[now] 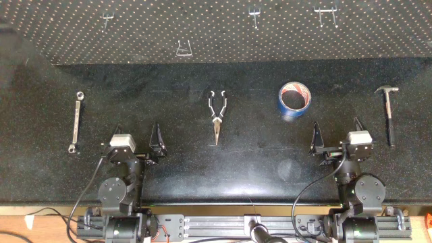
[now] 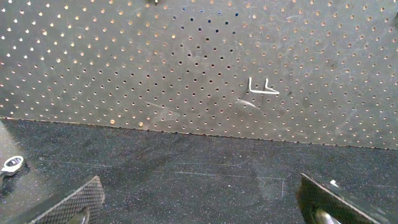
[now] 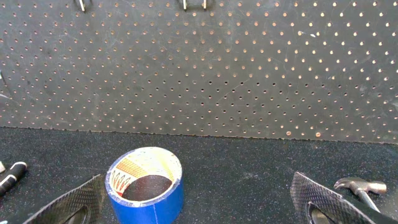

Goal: Place Tools Onto Pegboard

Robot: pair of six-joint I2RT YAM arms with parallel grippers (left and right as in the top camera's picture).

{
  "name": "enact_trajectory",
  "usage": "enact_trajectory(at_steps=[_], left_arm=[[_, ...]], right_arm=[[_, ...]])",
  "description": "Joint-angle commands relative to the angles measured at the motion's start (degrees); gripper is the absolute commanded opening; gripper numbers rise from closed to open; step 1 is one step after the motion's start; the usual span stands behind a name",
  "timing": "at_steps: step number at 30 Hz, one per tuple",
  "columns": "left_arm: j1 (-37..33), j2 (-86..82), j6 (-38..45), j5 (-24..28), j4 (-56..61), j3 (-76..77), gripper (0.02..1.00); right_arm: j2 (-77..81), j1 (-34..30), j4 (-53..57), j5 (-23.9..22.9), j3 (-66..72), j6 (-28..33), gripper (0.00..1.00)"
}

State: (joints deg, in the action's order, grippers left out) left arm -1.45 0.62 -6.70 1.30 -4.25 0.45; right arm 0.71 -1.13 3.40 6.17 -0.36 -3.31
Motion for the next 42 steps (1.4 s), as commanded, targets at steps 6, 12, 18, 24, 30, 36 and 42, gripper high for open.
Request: enact_trajectory(at_steps=[6,12,18,24,30,36,42], left_arm=[[-10.6,31.5,11.9,1.8,-8.9,24.9,0.993],[-27.0,62.2,22.0,3.5,-37.2,51.8,0.993],[-36.1,95.6,33.9,0.3,-55.4,75.2,0.996],[-36.4,113.2,37.7,-2.0,-59.6,91.4,0.996],[-36.3,121.1,40.3,-3.9,-59.7,92.8,0.996],[-36.0,122.9,42.8,-4.7,-59.6,92.8,0.996],[-36.0,124.1,43.2,-4.7,-59.2,92.8,0.996]], right_arm=[[-0.7,-0.3,0.2,0.9,0.1,0.4,0.976],[-0.7,-0.3,0.2,0.9,0.1,0.4,0.976],[-0.7,-0.3,0.2,0.9,0.1,0.4,0.976],[-0.7,-0.3,0.2,0.9,0.1,0.4,0.976],[-0.7,-0.3,0.2,0.9,0.1,0.4,0.976],[-0.7,-0.3,0.2,0.9,0.1,0.4,0.974],[-0.7,-0.3,0.3,0.9,0.1,0.4,0.976]])
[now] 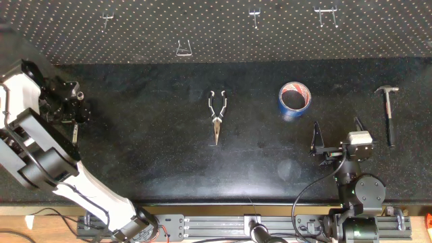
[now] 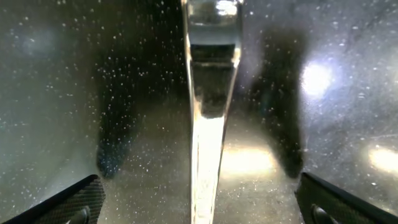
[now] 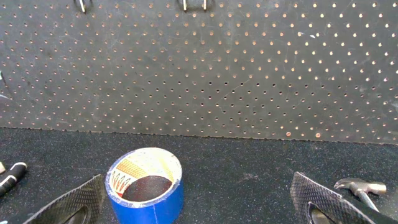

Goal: Place Tools Onto Pegboard

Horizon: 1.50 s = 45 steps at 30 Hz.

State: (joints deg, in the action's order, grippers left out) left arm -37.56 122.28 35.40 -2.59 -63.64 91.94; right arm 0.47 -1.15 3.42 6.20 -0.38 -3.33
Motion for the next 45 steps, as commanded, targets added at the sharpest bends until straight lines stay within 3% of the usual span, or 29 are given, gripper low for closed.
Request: enact_trajectory(at_steps=[1,5,6,7,10,15,18,21,24,26,28,32,45], left_arm=[[0.1,2.7,1.1,-0.9,0.2,1.4,0.996],[0.1,2.9,1.1,-0.8,0.6,1.4,0.958],[0.1,2.9,1.1,-0.6,0.7,1.4,0.656],[0.1,2.9,1.1,-0.4,0.8,1.4,0.457],[0.1,2.9,1.1,-0.2,0.8,1.4,0.029],[0.4,1.1,-3.7,1.6,0.7,1.5,0.029],[2.5,-8.9,-3.7,2.4,1.7,1.1,0.029],[3.1,-24.8,-3.7,2.4,14.5,-8.6,0.029],[4.1,-43.9,-4.9,4.2,35.9,-31.7,0.029],[8.6,-53.6,-13.3,4.1,46.4,-41.4,0.027],[16.7,-59.5,-23.3,4.1,46.4,-43.7,0.027],[26.5,-60.0,-33.3,4.4,49.2,-43.7,0.029],[26.7,-47.5,-33.5,4.8,55.8,-38.1,0.029]], right_arm=[[-0.4,-0.3,0.2,0.9,0.1,0.4,0.976],[-0.4,-0.3,0.2,0.9,0.1,0.4,0.976],[-0.4,-0.3,0.2,0.9,0.1,0.4,0.976],[-0.4,-0.3,0.2,0.9,0.1,0.4,0.976],[-0.4,-0.3,0.2,0.9,0.1,0.4,0.976],[-0.4,-0.3,0.2,0.9,0.1,0.4,0.976],[-0.4,-0.3,0.2,0.9,0.1,0.4,0.976],[-0.4,-0.3,0.2,0.9,0.1,0.4,0.976],[-0.4,-0.3,0.2,0.9,0.1,0.4,0.976],[-0.4,-0.3,0.2,0.9,0.1,0.4,0.976],[-0.4,-0.3,0.2,0.9,0.1,0.4,0.976],[-0.4,-0.3,0.2,0.9,0.1,0.4,0.976],[-0.4,-0.3,0.2,0.9,0.1,0.4,0.976]])
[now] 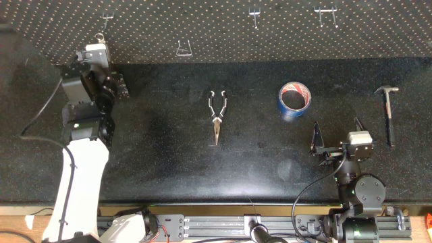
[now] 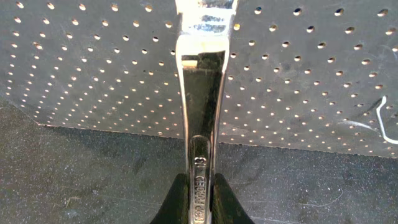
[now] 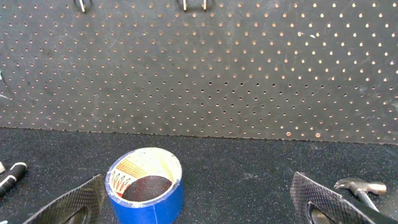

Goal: Place Tools Onto Pegboard

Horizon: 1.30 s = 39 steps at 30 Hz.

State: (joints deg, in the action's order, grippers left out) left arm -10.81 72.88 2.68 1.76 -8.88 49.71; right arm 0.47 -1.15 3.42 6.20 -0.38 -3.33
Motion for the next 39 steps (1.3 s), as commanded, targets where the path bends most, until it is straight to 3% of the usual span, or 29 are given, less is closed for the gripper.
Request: enact_trajectory(at_steps=[1,4,6,13,16,26,27,28,30,31,37,39], left_arm=[[0.0,2.4,-0.7,0.5,1.3,4.3,0.029],[0.0,3.3,-0.2,0.7,1.4,4.3,0.029],[0.0,3.4,2.3,3.5,1.5,4.3,0.029],[0.0,3.9,2.2,2.8,0.3,4.3,0.027],[0.0,4.6,1.8,0.2,0.1,4.3,0.027],[0.0,11.2,2.3,0.2,3.0,7.1,0.038],[0.0,11.6,2.3,0.2,4.3,7.7,0.108],[0.0,11.8,2.3,0.2,5.5,7.8,0.29],[0.0,11.7,2.3,0.2,4.9,7.8,0.897],[0.0,11.6,2.3,0.1,4.3,7.8,0.996],[0.0,-4.5,2.1,0.4,-25.2,14.1,0.996],[0.0,-6.4,2.0,-0.2,-27.7,14.1,0.996]], right_arm=[[-0.4,-0.3,0.2,0.9,0.1,0.4,0.976],[-0.4,-0.3,0.2,0.9,0.1,0.4,0.976],[-0.4,-0.3,0.2,0.9,0.1,0.4,0.976],[-0.4,-0.3,0.2,0.9,0.1,0.4,0.976],[-0.4,-0.3,0.2,0.9,0.1,0.4,0.976],[-0.4,-0.3,0.2,0.9,0.1,0.4,0.976],[-0.4,-0.3,0.2,0.9,0.1,0.4,0.976],[-0.4,-0.3,0.2,0.9,0.1,0.4,0.976],[-0.4,-0.3,0.2,0.9,0.1,0.4,0.976],[-0.4,-0.3,0.2,0.9,0.1,0.4,0.976],[-0.4,-0.3,0.2,0.9,0.1,0.4,0.976],[-0.4,-0.3,0.2,0.9,0.1,0.4,0.976]])
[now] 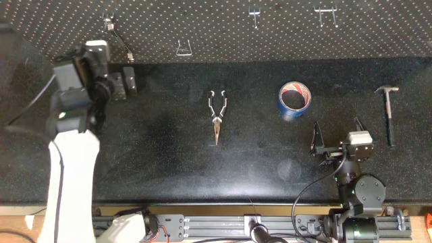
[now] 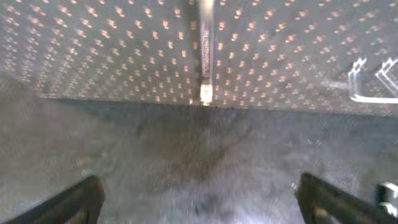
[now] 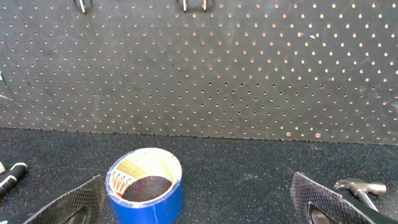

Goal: Place Tools Onto Pegboard

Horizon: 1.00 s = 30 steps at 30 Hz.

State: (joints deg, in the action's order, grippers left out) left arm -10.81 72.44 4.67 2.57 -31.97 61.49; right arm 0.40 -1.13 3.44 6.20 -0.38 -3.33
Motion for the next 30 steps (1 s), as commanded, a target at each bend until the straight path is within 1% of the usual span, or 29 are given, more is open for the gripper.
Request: enact_trajectory(at_steps=[1,2,3,4,5,6,7,9,11,12,13,14,16,18,23,25,26,28,30], left_arm=[[0.0,-5.9,-1.6,3.0,-6.6,2.3,0.996],[0.0,-5.9,-4.8,4.7,-8.1,2.3,0.996],[0.3,-5.7,-9.7,4.6,-9.6,2.3,0.996],[2.1,-5.6,-15.8,4.3,-11.9,2.3,0.996],[4.3,-5.6,-17.3,4.0,-12.9,2.3,1.0],[12.0,-4.8,-19.8,2.0,-14.3,2.4,0.998],[16.1,-3.6,-22.9,-0.9,-15.7,2.8,0.998],[26.4,3.5,-30.1,-6.2,-23.0,6.6,0.998],[34.4,13.3,-31.3,-7.2,-29.1,13.8,0.998],[36.8,18.9,-31.2,-7.3,-31.0,18.2,0.998],[37.9,23.3,-31.2,-7.3,-31.8,21.8,0.998],[38.7,29.1,-31.2,-6.2,-33.0,27.1,1.0],[38.9,37.7,-31.2,-1.8,-36.1,35.8,0.998],[38.9,43.1,-31.3,1.2,-36.2,41.3,0.998],[39.1,46.9,-33.8,0.3,-36.2,42.1,0.998],[40.6,46.4,-34.7,-0.9,-37.3,41.9,0.998],[42.1,46.1,-34.8,-2.5,-38.0,41.9,0.998],[44.3,44.9,-38.1,-6.6,-38.1,41.1,0.996],[44.3,43.1,-41.6,-7.7,-37.7,38.1,0.996]], right_arm=[[-0.3,-0.3,0.2,0.9,0.1,0.4,0.974],[-0.3,-0.3,0.2,0.9,0.1,0.4,0.976],[-0.3,-0.3,0.2,0.9,0.1,0.4,0.974],[-0.3,-0.3,0.2,0.9,0.1,0.4,0.976],[-0.3,-0.3,0.2,0.9,0.1,0.4,0.976],[-0.3,-0.3,0.2,0.9,0.1,0.4,0.978],[-0.3,-0.3,0.2,0.9,0.1,0.4,0.976],[-0.3,-0.3,0.2,0.9,0.1,0.4,0.976],[-0.3,-0.3,0.2,0.9,0.1,0.4,0.974],[-0.3,-0.3,0.2,0.9,0.1,0.4,0.974],[-0.3,-0.3,0.2,0.9,0.1,0.4,0.976],[-0.3,-0.3,0.2,0.9,0.1,0.4,0.976],[-0.3,-0.3,0.2,0.9,0.1,0.4,0.976],[-0.3,-0.3,0.2,0.9,0.1,0.4,0.976],[-0.3,-0.3,0.2,0.9,0.1,0.4,0.976],[-0.3,-0.3,0.2,0.9,0.1,0.4,0.976],[-0.3,-0.3,0.2,0.9,0.1,0.4,0.976],[-0.3,-0.3,0.2,0.9,0.1,0.4,0.976],[-0.3,-0.3,0.2,0.9,0.1,0.4,0.976]])
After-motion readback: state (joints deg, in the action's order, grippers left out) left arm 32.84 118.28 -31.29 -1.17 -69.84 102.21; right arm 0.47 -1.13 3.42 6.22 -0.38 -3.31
